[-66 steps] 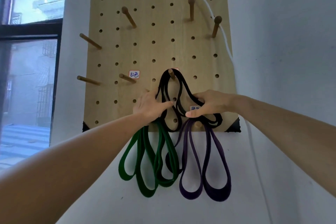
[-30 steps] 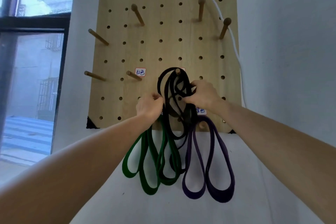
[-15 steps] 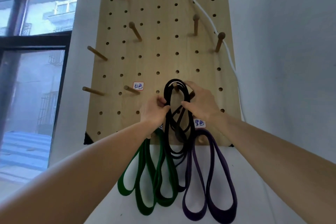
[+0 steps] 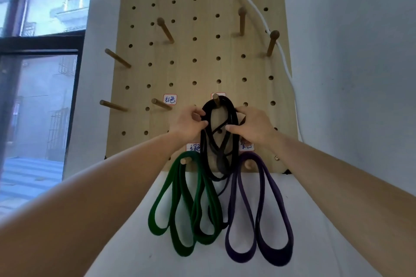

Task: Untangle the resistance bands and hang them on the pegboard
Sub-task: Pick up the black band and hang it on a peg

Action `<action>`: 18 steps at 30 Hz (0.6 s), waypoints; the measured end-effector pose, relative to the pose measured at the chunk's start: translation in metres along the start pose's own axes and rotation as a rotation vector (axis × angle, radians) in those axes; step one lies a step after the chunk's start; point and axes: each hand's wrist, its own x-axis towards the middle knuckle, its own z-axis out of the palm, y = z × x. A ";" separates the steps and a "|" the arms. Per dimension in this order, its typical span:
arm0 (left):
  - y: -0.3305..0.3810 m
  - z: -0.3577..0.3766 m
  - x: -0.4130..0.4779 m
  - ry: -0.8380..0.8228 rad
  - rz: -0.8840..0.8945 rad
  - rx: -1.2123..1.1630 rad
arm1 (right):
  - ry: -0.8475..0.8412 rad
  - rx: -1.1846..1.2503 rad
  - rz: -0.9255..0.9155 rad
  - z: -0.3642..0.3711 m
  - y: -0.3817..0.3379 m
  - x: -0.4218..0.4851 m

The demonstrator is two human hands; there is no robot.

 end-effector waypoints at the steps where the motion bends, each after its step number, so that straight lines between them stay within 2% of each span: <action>1: 0.000 -0.005 -0.005 -0.011 0.010 0.000 | 0.004 -0.017 0.002 -0.002 0.000 -0.002; 5: 0.002 -0.025 -0.030 -0.062 0.021 0.000 | -0.012 -0.054 0.001 -0.009 -0.005 -0.017; 8: 0.002 -0.044 -0.057 -0.104 0.017 -0.018 | 0.063 -0.061 -0.002 -0.012 -0.014 -0.038; 11: -0.001 -0.060 -0.098 -0.242 0.010 -0.019 | 0.093 -0.009 -0.043 -0.005 -0.023 -0.070; 14: -0.012 -0.070 -0.146 -0.372 0.031 -0.010 | 0.043 0.083 -0.114 0.013 -0.031 -0.118; 18: -0.048 -0.071 -0.216 -0.468 0.033 -0.011 | -0.152 0.192 -0.150 0.048 -0.034 -0.198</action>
